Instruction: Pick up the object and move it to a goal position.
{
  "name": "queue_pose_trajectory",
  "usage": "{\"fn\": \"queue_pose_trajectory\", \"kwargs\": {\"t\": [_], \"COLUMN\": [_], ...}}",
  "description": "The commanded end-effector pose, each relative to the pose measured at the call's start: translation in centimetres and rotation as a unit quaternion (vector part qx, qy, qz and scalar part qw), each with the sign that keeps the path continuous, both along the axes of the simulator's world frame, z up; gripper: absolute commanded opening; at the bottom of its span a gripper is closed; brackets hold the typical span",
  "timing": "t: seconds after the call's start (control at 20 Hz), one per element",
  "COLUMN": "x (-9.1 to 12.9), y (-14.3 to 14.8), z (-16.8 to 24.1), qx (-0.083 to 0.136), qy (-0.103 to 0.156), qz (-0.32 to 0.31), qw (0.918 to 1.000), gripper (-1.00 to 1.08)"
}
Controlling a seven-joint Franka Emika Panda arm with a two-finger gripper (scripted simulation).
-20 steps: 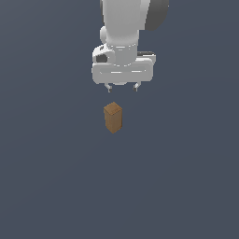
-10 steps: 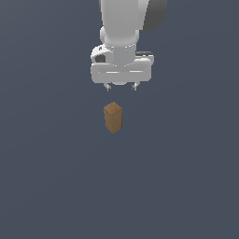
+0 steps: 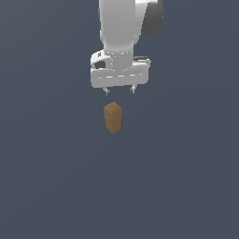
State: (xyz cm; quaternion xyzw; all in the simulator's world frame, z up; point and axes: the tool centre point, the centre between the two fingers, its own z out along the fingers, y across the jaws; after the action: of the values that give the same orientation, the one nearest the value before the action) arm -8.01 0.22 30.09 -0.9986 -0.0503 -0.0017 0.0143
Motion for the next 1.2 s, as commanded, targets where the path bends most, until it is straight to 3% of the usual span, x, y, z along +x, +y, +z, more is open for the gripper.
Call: {"fn": "queue_pose_trajectory", "kwargs": {"t": [0.0,0.5,1.15], "x": [-0.2,-1.3,-3.3], "y": [-0.3,-1.7,-3.2], "z": [-0.8,-4.9,-9.6], "qx": [-0.001,-0.007,-0.013], "qy": [0.0,-0.003,-0.003], "qz": [0.019,0.129,0.261], "qw": [0.9998,0.9916,0.9653], "gripper": [1.0,1.0,1.0]}}
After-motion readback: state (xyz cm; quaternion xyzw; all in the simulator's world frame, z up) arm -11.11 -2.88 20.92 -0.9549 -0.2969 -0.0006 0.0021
